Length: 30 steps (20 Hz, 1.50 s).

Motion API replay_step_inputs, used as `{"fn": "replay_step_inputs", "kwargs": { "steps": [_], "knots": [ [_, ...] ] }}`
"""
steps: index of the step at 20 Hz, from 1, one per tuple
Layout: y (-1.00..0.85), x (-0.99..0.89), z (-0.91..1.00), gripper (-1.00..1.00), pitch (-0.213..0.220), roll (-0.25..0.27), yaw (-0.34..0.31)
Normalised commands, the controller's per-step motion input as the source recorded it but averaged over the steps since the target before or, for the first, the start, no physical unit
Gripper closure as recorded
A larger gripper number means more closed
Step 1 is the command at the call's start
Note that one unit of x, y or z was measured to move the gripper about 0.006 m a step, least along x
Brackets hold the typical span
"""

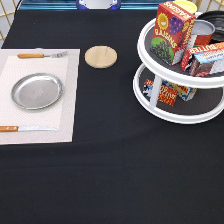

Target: Pick up the bowl from the lazy Susan and put bowl on the plate

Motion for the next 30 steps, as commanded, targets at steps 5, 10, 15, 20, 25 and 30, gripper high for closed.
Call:
{"fn": "replay_step_inputs", "kwargs": {
  "steps": [5,10,15,20,25,30],
  "knots": [
    [0.20,0.27,0.09,-1.00,0.025,0.000,0.000],
    [0.44,0.66,0.26,-1.00,0.105,0.018,-0.005],
    [0.33,0.51,0.09,-1.00,0.080,0.098,-0.029],
    [0.41,0.51,0.13,-1.00,0.087,0.105,-0.041],
    [0.50,0.35,0.19,-1.00,0.059,0.103,-0.037],
    [0.52,0.15,0.14,-1.00,0.011,0.069,-0.008]
  ]
}}
